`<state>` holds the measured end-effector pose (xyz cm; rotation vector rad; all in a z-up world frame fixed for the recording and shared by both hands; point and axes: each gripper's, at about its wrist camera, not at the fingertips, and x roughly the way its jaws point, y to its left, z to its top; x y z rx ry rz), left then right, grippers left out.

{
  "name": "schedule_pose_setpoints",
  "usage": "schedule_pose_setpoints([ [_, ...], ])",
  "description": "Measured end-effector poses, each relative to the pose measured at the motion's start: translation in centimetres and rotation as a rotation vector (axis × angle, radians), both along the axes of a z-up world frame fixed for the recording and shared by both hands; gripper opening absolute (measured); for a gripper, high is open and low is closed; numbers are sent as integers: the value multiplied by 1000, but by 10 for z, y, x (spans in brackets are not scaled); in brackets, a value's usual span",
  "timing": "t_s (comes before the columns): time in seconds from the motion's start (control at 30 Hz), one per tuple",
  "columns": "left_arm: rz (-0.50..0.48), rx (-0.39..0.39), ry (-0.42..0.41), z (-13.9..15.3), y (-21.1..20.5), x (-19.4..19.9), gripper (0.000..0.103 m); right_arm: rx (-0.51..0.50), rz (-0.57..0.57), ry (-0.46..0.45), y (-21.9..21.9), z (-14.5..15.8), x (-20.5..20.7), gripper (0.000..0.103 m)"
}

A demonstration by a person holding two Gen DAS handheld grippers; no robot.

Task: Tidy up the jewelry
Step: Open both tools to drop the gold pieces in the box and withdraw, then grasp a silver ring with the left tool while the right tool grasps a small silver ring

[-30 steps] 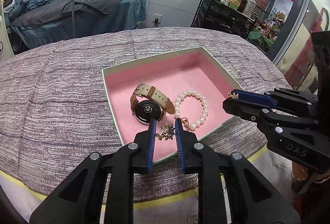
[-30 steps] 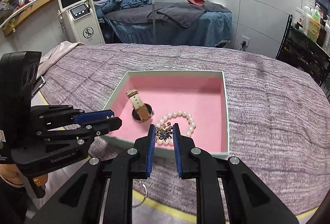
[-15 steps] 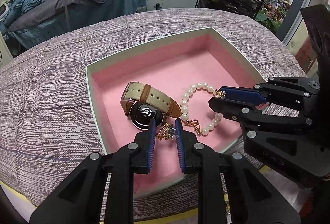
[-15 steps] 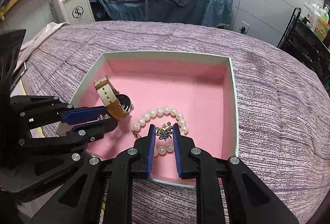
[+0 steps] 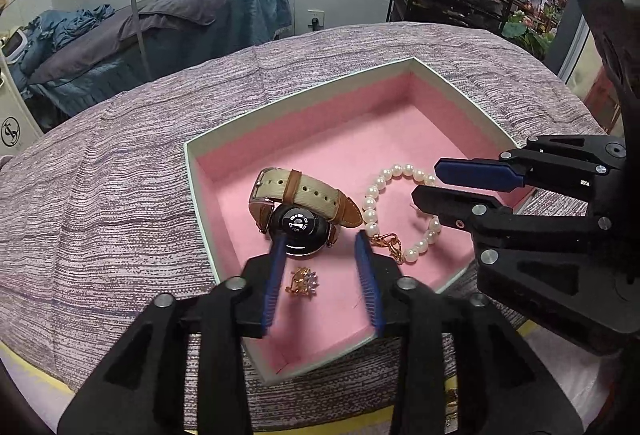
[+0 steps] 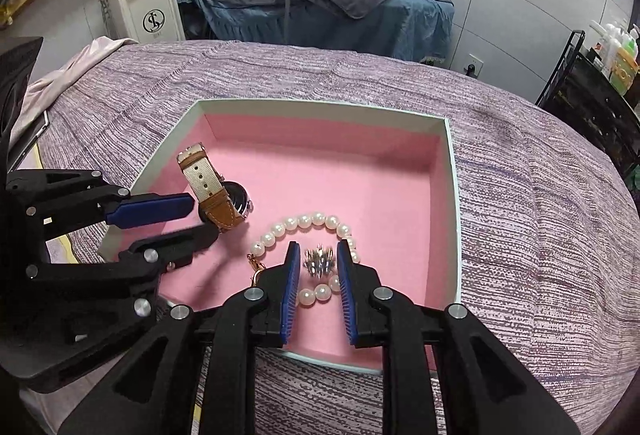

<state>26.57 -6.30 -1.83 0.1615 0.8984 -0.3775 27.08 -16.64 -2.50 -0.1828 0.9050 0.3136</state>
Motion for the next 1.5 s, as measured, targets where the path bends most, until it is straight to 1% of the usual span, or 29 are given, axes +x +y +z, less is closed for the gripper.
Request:
schedule_pose_setpoints([
  [0.03,14,5,-25,3,1,-4,57,1,-4,-9,-1,2,0,29],
  [0.07,20,8,-41,5,3,-7,62,-1,-12,-21,-2,4,-1,30],
  [0.1,21,8,-56,8,4,-10,66,2,-18,-31,-4,6,-1,34],
  [0.13,21,8,-68,10,6,-12,68,10,-24,-40,-6,8,-2,37],
  [0.17,24,10,-80,13,8,-15,72,20,-29,-49,-8,11,-3,39],
  [0.23,50,20,-111,19,14,-22,79,31,-40,-67,-13,17,-6,48],
  [0.3,76,12,-139,25,23,-30,87,37,-52,-87,-18,23,-12,53],
  [0.43,121,-16,-191,36,45,-55,95,40,-90,-120,-28,33,-32,72],
  [0.5,140,-33,-196,36,55,-69,97,57,-98,-139,-32,37,-46,77],
  [0.63,149,-80,-180,28,72,-100,97,86,-113,-131,-38,34,-72,78],
  [0.8,152,-99,-146,11,81,-132,97,100,-112,-106,-38,21,-100,79],
  [0.93,145,-93,-126,-2,80,-156,97,92,-114,-90,-36,12,-116,78],
  [0.97,140,-92,-120,-6,78,-161,96,93,-114,-87,-35,10,-120,78],
  [1.03,127,-99,-107,-10,75,-170,91,92,-115,-79,-36,5,-126,79],
  [1.07,119,-102,-99,-12,74,-174,86,91,-114,-74,-35,2,-129,79],
  [1.13,99,-98,-90,-16,69,-182,82,91,-113,-65,-35,-2,-134,78],
  [1.23,59,-92,-74,-21,58,-189,71,102,-116,-54,-35,-6,-141,78],
  [1.3,34,-96,-52,-25,52,-191,60,106,-118,-49,-34,-8,-145,78],
  [1.4,13,-90,-34,-31,44,-190,52,109,-112,-49,-34,-8,-150,78],
  [1.5,11,-95,-27,-34,41,-188,46,102,-103,-54,-31,-7,-153,78],
])
